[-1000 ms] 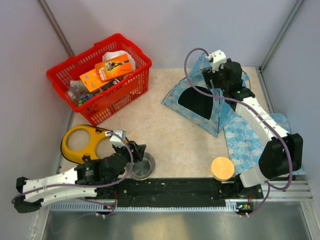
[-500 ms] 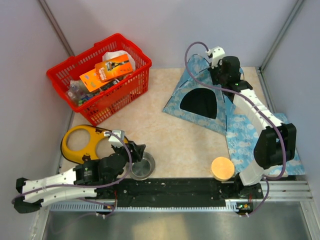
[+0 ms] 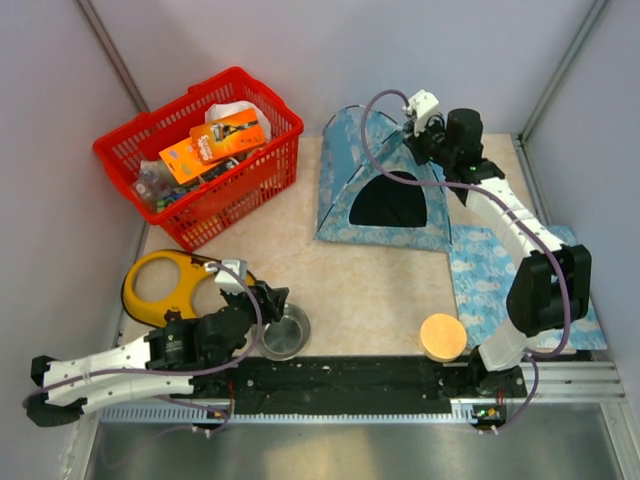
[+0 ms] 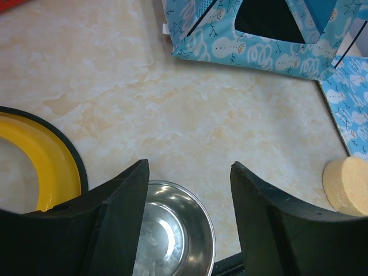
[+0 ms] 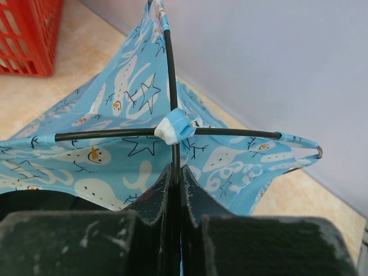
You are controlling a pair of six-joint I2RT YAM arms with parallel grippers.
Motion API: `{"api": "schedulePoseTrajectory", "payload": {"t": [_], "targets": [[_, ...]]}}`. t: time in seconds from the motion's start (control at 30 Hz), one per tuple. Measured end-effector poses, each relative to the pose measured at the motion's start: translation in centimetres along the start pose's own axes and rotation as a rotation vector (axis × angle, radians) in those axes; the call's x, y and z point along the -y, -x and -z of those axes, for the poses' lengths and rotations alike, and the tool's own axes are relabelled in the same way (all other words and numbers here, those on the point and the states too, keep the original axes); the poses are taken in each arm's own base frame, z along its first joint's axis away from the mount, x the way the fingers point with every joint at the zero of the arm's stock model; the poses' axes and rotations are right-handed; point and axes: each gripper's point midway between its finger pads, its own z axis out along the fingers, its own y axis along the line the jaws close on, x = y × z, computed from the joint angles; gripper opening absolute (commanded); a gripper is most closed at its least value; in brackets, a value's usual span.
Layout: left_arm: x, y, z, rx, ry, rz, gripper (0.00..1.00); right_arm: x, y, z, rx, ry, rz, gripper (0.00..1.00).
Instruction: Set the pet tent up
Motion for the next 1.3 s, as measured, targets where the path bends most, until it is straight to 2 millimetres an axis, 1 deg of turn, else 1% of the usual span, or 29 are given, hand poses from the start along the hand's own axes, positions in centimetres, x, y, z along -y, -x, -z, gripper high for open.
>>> {"api": "schedulePoseTrajectory", "payload": {"t": [0.03,0.07,0.13,0.17,0.23,0.3,0.33,0.4,0.47,0.53,0.63,0.7,0.73,0.77,0.87,0.9,0.93,0.97,1.0,1.07,1.13,1.17,1.23,1.3], "targets": [[0.0,0.1,0.0,0.003,0.003,0.0,0.64,-0.2,0.2,-0.3,0.017,0.018,0.008,0.01],[-0.1,0.1,0.0,0.006,0.007,0.0,0.64,-0.4,0.4,-0.5,0.029,0.03,0.013,0.14],[-0.2,0.2,0.0,0.008,0.012,-0.003,0.64,-0.6,0.1,-1.2,0.033,0.043,0.014,0.59],[-0.3,0.1,0.0,0.007,0.014,-0.005,0.64,-0.6,-0.4,-1.5,0.023,0.042,0.008,0.71],[-0.3,0.1,0.0,0.006,0.015,-0.006,0.64,-0.2,-1.3,-2.0,-0.005,0.018,-0.005,0.9],[-0.3,0.1,0.0,0.005,0.016,-0.006,0.64,0.4,-2.0,-1.9,-0.035,-0.024,-0.031,0.98],[-0.3,0.1,0.0,0.005,0.015,-0.006,0.64,0.7,-2.0,-1.6,-0.039,-0.049,-0.043,0.99],[-0.3,0.1,0.0,0.005,0.015,-0.005,0.64,1.2,-2.4,-0.3,-0.058,-0.105,-0.078,0.99],[-0.3,0.1,0.0,0.005,0.014,-0.006,0.64,1.5,-2.7,1.8,-0.083,-0.162,-0.131,0.99],[-0.3,0.1,0.0,0.003,0.011,-0.007,0.64,2.1,-2.2,4.3,-0.092,-0.238,-0.203,0.99],[-0.1,0.1,0.0,0.005,0.005,-0.004,0.64,3.4,-0.7,8.5,-0.068,-0.385,-0.334,0.99],[0.1,0.3,0.0,0.008,-0.006,0.004,0.64,3.7,-1.0,10.9,-0.061,-0.469,-0.423,0.99],[0.2,0.3,0.1,0.009,-0.012,0.008,0.64,3.7,-1.9,12.0,-0.073,-0.513,-0.468,0.98],[0.4,0.4,0.1,0.01,-0.019,0.012,0.64,3.7,-2.8,12.7,-0.089,-0.552,-0.504,0.97],[0.8,0.5,0.2,0.01,-0.041,0.021,0.64,3.3,-8.4,14.5,-0.216,-0.68,-0.609,0.95],[0.8,0.5,0.2,0.01,-0.045,0.021,0.64,3.2,-11.2,15.0,-0.286,-0.731,-0.641,0.94],[0.9,0.5,0.2,0.008,-0.052,0.022,0.64,2.9,-13.5,15.5,-0.346,-0.767,-0.661,0.93],[1.0,0.4,0.2,0.006,-0.058,0.022,0.64,2.3,-16.6,16.2,-0.424,-0.806,-0.687,0.93],[1.1,0.3,0.2,0.003,-0.063,0.02,0.64,1.4,-19.3,17.0,-0.502,-0.831,-0.702,0.93],[1.2,0.0,0.2,-0.005,-0.074,0.018,0.64,-0.5,-23.5,18.6,-0.626,-0.858,-0.725,0.93],[1.4,-0.1,0.3,-0.009,-0.086,0.02,0.64,-2.5,-26.5,20.1,-0.725,-0.862,-0.739,0.93],[1.4,-0.1,0.3,-0.01,-0.089,0.021,0.64,-3.2,-27.5,20.6,-0.758,-0.86,-0.745,0.93],[1.5,-0.3,0.4,-0.014,-0.102,0.027,0.64,-4.6,-29.1,21.4,-0.808,-0.848,-0.764,0.93],[1.6,-0.4,0.4,-0.015,-0.114,0.034,0.64,-5.7,-30.1,22.0,-0.839,-0.828,-0.776,0.95]]}}
